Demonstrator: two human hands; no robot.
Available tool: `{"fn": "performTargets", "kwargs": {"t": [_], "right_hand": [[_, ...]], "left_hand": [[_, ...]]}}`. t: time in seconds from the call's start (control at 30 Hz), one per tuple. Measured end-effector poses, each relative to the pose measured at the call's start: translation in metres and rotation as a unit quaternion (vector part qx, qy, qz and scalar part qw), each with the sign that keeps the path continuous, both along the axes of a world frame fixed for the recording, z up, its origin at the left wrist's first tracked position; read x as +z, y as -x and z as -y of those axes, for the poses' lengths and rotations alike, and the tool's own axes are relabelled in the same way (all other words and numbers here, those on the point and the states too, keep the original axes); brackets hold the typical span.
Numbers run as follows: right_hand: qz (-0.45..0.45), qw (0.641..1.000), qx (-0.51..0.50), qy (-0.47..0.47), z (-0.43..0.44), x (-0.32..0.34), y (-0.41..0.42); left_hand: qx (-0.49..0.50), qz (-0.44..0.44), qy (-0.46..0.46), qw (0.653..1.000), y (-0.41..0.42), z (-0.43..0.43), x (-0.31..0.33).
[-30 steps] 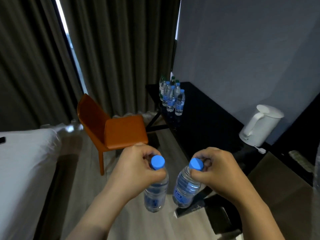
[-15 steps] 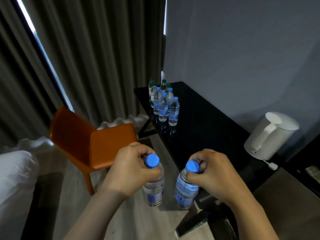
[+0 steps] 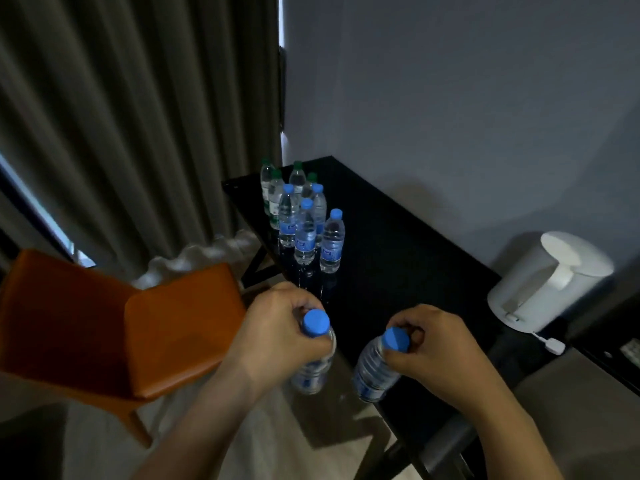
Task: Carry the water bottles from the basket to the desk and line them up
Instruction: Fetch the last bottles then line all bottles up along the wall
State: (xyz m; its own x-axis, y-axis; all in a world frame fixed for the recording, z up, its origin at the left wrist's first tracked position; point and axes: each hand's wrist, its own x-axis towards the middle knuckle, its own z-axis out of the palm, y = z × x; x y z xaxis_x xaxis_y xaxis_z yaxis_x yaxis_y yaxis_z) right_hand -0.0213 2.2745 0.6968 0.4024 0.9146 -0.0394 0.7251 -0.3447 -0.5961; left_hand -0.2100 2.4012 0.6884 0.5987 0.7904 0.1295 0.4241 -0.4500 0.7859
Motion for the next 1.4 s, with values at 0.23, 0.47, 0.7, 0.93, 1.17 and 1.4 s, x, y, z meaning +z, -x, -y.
{"fn": "performTargets", "kwargs": {"t": [0.23,0.47,0.7,0.93,1.17,1.4], "right_hand": [[-0.015,0.999,-0.033,0.032,-0.053,-0.023,-0.024],[-0.044,0.997,-0.03,0.054,-0.116,-0.05,-0.074],[-0.063,0.996,-0.034,0.052,-0.168,-0.078,-0.119],[-0.072,0.994,-0.041,0.07,-0.201,-0.091,-0.137],[-0.073,0.991,-0.08,0.083,-0.216,-0.105,-0.138],[-0.07,0.988,-0.107,0.09,-0.232,-0.117,-0.138]], "left_hand": [[-0.035,-0.029,-0.002,0.999,-0.034,-0.077,-0.027],[-0.05,-0.049,-0.011,0.997,-0.083,-0.145,-0.047],[-0.061,-0.096,-0.002,0.993,-0.136,-0.198,-0.067],[-0.074,-0.099,0.035,0.992,-0.166,-0.238,-0.088],[-0.111,-0.13,0.036,0.985,-0.173,-0.261,-0.102],[-0.124,-0.129,0.033,0.983,-0.175,-0.271,-0.106]]}}
